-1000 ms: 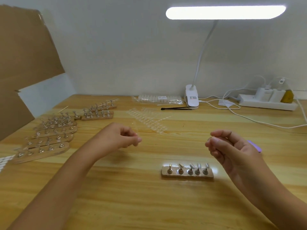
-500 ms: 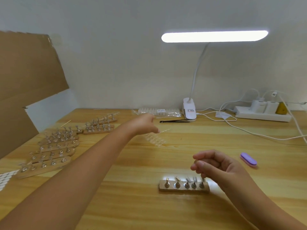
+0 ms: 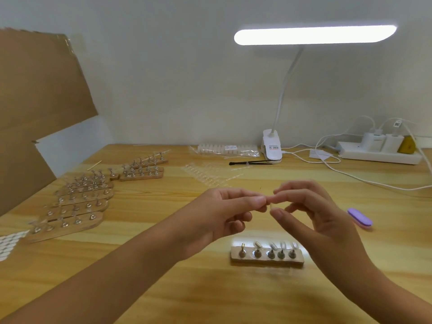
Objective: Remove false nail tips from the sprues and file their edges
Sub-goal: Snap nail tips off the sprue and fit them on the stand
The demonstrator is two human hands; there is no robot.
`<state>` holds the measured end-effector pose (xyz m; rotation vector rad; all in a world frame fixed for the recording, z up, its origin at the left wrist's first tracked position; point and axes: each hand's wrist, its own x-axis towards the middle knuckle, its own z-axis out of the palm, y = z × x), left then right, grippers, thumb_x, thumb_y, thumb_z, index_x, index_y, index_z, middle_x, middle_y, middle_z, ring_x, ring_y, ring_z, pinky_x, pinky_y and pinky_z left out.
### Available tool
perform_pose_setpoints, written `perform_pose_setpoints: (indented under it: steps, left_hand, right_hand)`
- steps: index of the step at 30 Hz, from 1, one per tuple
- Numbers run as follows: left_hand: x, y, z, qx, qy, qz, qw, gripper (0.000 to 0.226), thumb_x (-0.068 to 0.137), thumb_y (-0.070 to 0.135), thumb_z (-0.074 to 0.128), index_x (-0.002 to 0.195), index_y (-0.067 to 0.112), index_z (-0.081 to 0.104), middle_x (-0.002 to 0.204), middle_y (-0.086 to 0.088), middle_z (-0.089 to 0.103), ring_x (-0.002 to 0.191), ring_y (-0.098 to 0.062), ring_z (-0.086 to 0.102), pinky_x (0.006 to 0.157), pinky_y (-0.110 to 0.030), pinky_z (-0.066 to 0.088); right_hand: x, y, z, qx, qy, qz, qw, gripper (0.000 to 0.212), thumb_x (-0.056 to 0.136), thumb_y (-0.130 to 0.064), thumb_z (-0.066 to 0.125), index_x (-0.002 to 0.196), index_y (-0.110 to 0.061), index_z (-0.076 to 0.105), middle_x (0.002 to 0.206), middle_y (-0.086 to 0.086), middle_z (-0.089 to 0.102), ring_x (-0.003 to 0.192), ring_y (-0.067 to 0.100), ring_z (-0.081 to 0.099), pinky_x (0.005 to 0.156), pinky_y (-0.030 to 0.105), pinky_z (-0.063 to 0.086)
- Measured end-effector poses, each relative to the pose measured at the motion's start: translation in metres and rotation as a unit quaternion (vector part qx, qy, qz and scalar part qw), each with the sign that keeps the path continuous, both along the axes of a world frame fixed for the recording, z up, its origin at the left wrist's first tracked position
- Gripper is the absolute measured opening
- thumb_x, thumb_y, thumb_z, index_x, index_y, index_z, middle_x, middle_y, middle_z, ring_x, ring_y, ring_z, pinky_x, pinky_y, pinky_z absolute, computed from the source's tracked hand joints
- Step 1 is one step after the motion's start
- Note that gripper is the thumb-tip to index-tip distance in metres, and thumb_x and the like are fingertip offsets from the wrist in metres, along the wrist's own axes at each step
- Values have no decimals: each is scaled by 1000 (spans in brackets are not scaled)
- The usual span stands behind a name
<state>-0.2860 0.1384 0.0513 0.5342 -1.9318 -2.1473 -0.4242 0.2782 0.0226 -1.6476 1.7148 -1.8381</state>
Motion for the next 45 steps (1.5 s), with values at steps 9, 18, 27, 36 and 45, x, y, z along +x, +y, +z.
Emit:
perform_pose_setpoints:
  steps: [9, 18, 27, 36, 45]
  left_hand:
    - [11, -2, -18, 131, 23, -9, 991, 11, 81, 25, 73, 83, 16, 79, 82, 4, 66, 63, -3, 53, 56, -9, 46]
    - [19, -11, -26, 168, -3, -34, 985, 29, 88, 20, 70, 113, 5, 71, 83, 1, 61, 62, -3, 49, 51, -9, 44]
    - [21, -8, -32, 153, 0, -42, 987, 8, 84, 22, 70, 87, 14, 70, 71, 5, 57, 56, -1, 47, 46, -8, 40]
    - [26, -10, -33, -12, -11, -32, 999, 13, 83, 37, 73, 83, 25, 77, 69, 10, 59, 54, 1, 47, 49, -9, 40]
    - [26, -17, -55, -397, -83, -14, 914, 18, 76, 50, 76, 90, 52, 66, 90, 25, 58, 75, -1, 48, 65, -15, 41]
  right_hand:
    - [10, -15, -11, 17, 33, -17, 999, 16, 79, -40, 67, 90, -30, 72, 98, -13, 63, 103, 18, 60, 82, 25, 48]
    - [21, -20, -19, 9, 33, -17, 999, 18, 79, -43, 66, 87, -28, 73, 99, -13, 62, 105, 20, 58, 86, 21, 46]
    - [19, -19, -20, 31, 78, -24, 996, 16, 80, -42, 75, 93, -34, 72, 101, -16, 61, 108, 15, 56, 89, 19, 43]
    - [17, -12, -14, 46, 165, -64, 983, 22, 80, -45, 64, 92, -29, 72, 107, -18, 58, 113, 10, 49, 95, 9, 31]
    - [13, -11, -25, 136, 306, -73, 939, 22, 78, -44, 66, 87, -26, 75, 128, -10, 50, 123, 12, 33, 99, 26, 34]
